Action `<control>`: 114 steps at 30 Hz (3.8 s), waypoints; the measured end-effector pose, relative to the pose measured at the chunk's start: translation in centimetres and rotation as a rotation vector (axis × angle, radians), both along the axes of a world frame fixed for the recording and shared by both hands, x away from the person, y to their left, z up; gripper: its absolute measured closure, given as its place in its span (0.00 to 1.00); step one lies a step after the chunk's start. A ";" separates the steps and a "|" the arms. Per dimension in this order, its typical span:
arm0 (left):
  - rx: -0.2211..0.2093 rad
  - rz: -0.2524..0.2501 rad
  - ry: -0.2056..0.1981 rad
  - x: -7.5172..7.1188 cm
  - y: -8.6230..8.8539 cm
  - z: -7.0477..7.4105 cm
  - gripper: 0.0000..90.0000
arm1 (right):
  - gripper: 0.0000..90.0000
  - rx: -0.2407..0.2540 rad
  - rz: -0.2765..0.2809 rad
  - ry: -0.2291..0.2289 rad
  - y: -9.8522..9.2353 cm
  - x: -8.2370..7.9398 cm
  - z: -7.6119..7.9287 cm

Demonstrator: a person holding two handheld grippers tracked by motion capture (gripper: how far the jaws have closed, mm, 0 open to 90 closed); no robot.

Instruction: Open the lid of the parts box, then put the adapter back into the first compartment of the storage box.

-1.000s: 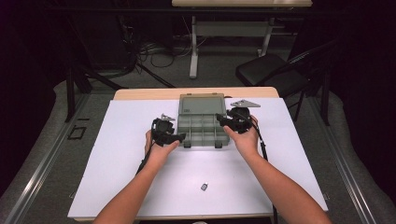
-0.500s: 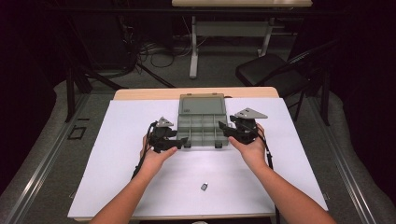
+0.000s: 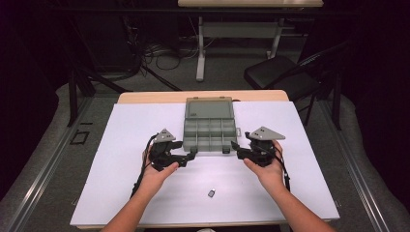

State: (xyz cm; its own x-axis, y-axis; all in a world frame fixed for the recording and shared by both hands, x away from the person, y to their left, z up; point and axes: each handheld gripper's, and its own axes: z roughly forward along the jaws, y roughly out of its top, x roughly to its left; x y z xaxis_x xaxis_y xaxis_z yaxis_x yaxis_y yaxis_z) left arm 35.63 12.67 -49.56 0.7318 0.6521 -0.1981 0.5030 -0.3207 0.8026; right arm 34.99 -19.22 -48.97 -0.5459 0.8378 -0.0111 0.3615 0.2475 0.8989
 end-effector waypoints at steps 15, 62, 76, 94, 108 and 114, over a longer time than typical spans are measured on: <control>0.020 -0.082 -0.031 -3.4 -1.4 0.3 0.18 | 0.18 0.039 0.037 0.009 -2.3 -4.0 -1.1; 0.164 -0.135 0.141 -7.7 -7.7 -5.3 0.54 | 0.17 0.068 0.028 0.000 -2.1 -4.9 -2.3; 0.197 -0.125 0.112 -8.3 -8.2 -6.0 0.76 | 0.17 0.076 0.030 0.020 -2.3 -4.8 -2.5; 0.210 -0.124 0.088 -8.3 -8.1 -6.1 0.85 | 0.17 0.077 0.033 0.025 -2.4 -4.6 -2.6; 0.175 -0.153 0.118 -7.4 -7.4 -6.1 0.86 | 0.17 0.085 0.025 0.031 -2.4 -4.4 -2.7; 0.155 -0.136 0.105 -7.1 -6.6 -5.6 0.86 | 0.17 0.087 0.018 0.036 -2.4 -4.2 -2.8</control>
State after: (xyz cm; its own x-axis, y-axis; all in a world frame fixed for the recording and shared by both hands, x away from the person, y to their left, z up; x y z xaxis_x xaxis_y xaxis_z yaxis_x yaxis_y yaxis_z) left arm 28.56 6.09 -55.17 0.7958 0.5774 -0.1828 0.5247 -0.5066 0.6841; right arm 30.76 -21.66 -51.81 -0.5593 0.8250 0.0813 0.3905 0.1756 0.9037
